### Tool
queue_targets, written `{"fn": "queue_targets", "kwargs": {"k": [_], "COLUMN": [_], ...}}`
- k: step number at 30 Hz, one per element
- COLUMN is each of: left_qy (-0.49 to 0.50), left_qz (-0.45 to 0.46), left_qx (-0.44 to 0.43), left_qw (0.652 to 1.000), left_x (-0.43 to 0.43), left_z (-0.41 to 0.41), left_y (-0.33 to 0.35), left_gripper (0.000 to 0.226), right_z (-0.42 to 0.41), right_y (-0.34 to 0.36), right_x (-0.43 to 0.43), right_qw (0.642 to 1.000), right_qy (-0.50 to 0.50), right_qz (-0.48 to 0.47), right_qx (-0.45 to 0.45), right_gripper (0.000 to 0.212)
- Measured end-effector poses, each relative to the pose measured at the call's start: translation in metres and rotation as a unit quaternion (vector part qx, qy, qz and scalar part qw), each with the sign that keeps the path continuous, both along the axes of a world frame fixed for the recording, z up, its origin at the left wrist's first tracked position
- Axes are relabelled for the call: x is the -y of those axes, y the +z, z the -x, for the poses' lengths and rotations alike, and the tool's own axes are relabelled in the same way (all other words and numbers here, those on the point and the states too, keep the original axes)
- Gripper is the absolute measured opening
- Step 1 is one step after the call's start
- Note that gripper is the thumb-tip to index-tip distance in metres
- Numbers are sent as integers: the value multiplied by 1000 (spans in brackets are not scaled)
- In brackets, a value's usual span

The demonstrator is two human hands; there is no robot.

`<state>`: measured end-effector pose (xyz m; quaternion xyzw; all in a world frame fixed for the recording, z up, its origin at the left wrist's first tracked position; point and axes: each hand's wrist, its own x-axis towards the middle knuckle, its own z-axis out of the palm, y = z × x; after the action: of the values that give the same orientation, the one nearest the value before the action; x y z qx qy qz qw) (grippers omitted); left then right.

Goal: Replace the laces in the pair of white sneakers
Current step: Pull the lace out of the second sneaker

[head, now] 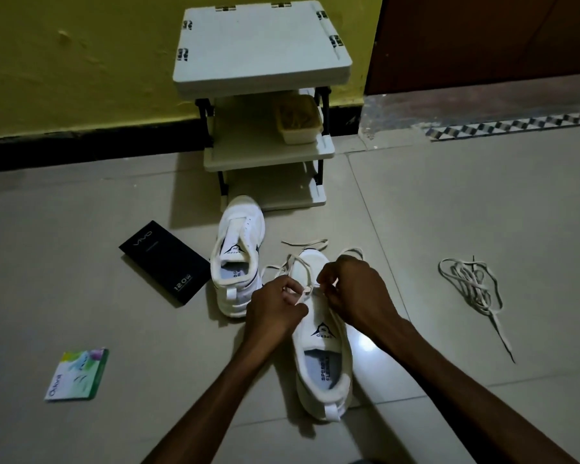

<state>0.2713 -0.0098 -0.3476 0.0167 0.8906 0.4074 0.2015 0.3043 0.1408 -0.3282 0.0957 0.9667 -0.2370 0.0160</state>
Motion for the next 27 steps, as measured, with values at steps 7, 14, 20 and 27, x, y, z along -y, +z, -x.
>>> {"fn": "queue_targets", "kwargs": {"k": [7, 14, 20, 27], "left_qy": [39, 68, 71, 55], "left_qz": [-3, -27, -36, -26], "left_qx": [-1, 4, -4, -18], "left_qw": [999, 997, 997, 998], "left_x": [-3, 0, 0, 0], "left_z": [-5, -9, -9, -9], "left_y": [-1, 0, -5, -7], "left_gripper": [23, 42, 45, 40], "right_z": [29, 30, 14, 24], "right_y": [13, 10, 10, 16], "right_x": [12, 20, 21, 27], "right_qw": [986, 991, 977, 982], "right_qy": [162, 93, 42, 108], "right_qz": [-15, -60, -161, -133], "right_qx": [20, 78, 135, 75], "right_gripper": [14, 19, 19, 26]}}
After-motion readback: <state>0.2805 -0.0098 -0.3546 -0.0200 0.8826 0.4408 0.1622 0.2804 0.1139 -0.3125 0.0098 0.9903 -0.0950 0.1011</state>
